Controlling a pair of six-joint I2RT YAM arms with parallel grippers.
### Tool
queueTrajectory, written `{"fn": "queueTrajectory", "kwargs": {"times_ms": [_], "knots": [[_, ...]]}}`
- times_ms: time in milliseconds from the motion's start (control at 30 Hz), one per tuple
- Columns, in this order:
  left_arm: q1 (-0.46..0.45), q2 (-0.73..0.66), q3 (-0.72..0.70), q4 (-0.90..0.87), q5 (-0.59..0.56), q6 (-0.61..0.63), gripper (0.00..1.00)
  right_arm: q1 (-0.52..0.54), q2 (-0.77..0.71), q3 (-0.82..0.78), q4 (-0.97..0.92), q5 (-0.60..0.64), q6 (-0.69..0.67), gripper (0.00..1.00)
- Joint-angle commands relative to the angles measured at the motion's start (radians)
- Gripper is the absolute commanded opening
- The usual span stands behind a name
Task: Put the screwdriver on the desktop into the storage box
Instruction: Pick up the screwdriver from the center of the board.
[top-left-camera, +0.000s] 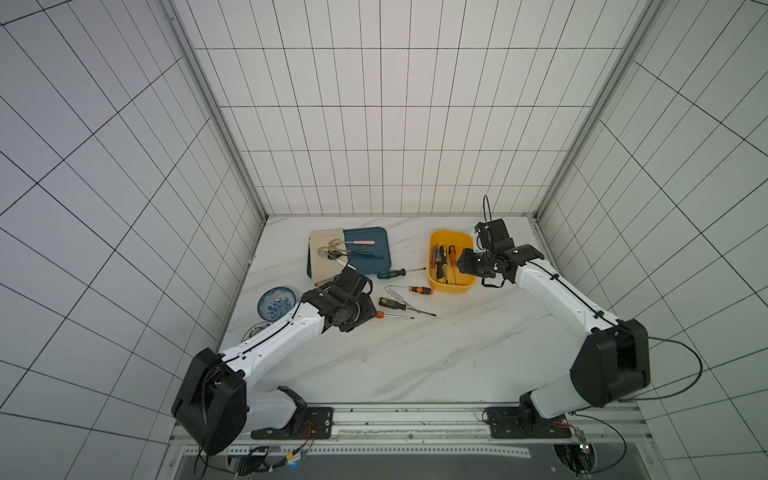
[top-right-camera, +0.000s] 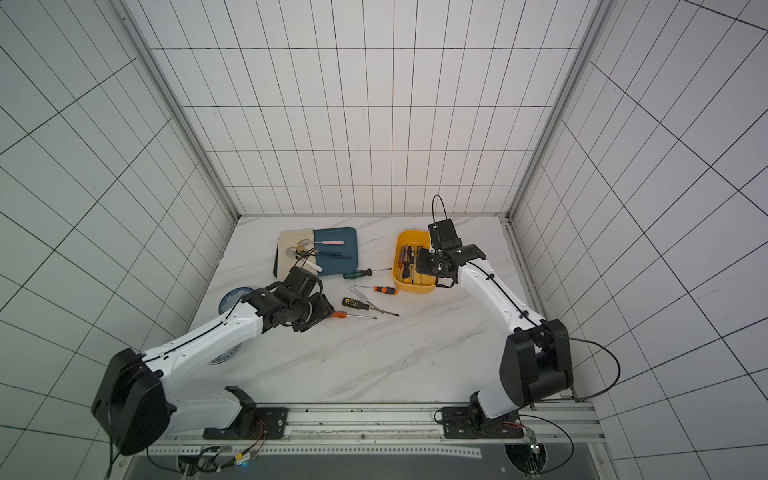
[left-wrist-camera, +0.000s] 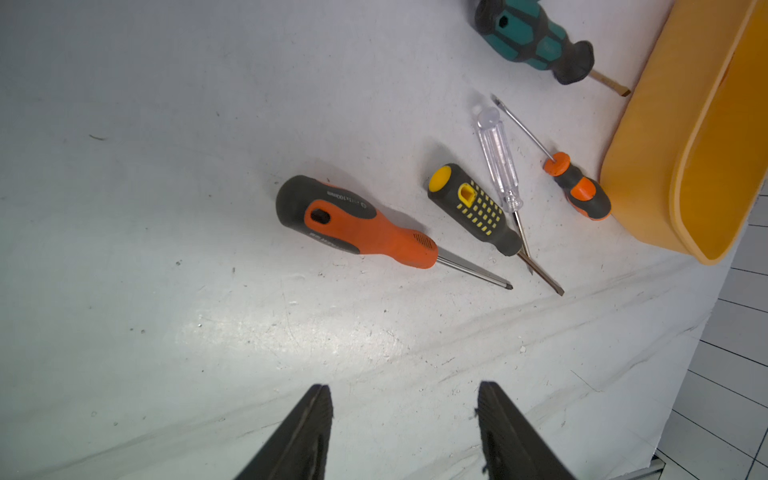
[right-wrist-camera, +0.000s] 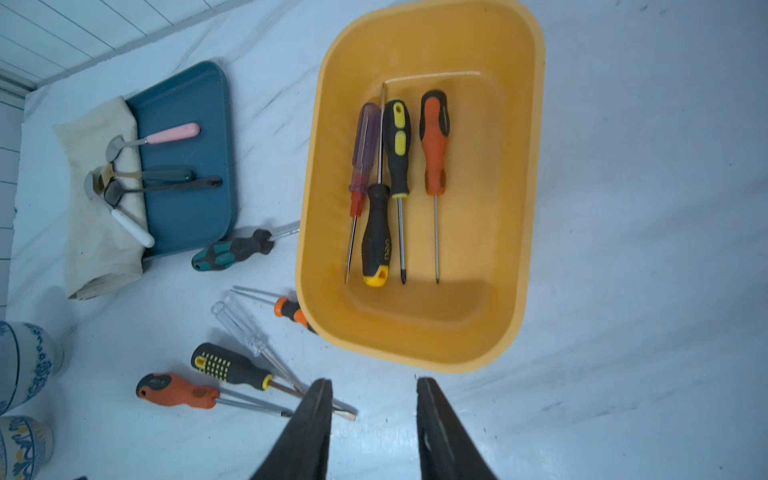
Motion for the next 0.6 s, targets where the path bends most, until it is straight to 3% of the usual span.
{"fn": "queueTrajectory", "kwargs": {"times_ms": [0, 300, 567], "knots": [[0.016, 0.044, 0.045, -0.011, -0.047, -0.036, 0.6, 0.027, -0.108, -0.111, 0.017, 0.003, 0.048, 0.38], [0.066, 0.186, 0.118, -0.03, -0.04, -0.117, 0.58, 0.043, -0.33, -0.317, 0.035, 0.016, 0.105, 0.38], [0.098, 0.304, 0.209, -0.104, -0.034, -0.175, 0.59, 0.045, -0.377, -0.381, 0.035, 0.024, 0.12, 0.38]]}}
